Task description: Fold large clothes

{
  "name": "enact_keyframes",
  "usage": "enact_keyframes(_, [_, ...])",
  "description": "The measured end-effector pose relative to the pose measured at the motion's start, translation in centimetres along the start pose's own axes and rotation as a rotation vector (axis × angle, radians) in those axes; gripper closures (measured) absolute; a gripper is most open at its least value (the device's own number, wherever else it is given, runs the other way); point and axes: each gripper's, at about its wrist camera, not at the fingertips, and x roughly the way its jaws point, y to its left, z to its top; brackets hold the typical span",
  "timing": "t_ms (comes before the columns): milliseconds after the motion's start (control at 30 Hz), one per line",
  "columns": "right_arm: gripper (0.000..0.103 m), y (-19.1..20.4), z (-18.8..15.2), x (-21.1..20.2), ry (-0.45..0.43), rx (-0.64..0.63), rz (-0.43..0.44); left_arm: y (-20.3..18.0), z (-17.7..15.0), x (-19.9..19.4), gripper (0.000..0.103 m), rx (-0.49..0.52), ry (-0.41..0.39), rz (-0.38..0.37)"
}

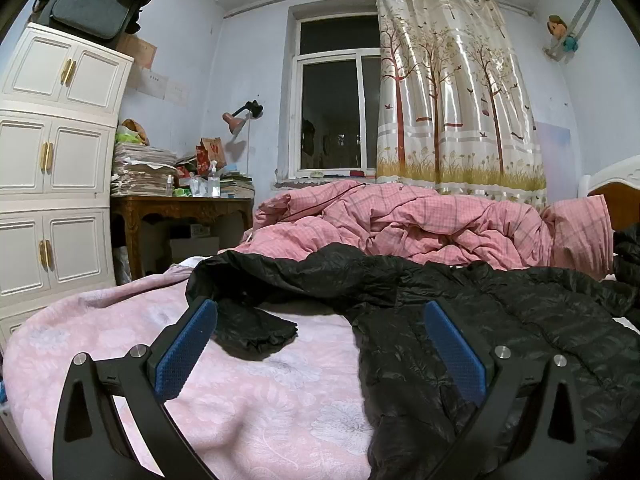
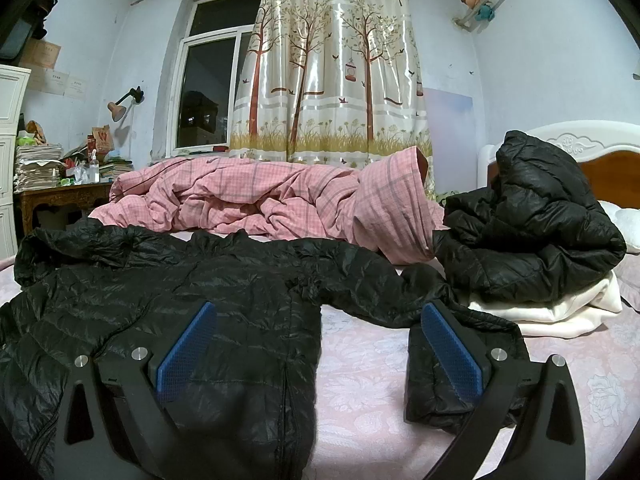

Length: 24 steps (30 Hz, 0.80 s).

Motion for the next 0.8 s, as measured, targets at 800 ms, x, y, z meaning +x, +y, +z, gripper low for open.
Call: enact_keyframes(800, [0.000, -0.9, 0.1, 0.4, 0.022, 0.051, 0.008, 3.5, -0.6, 0.4, 0.000, -0.011, 0.040, 0.003])
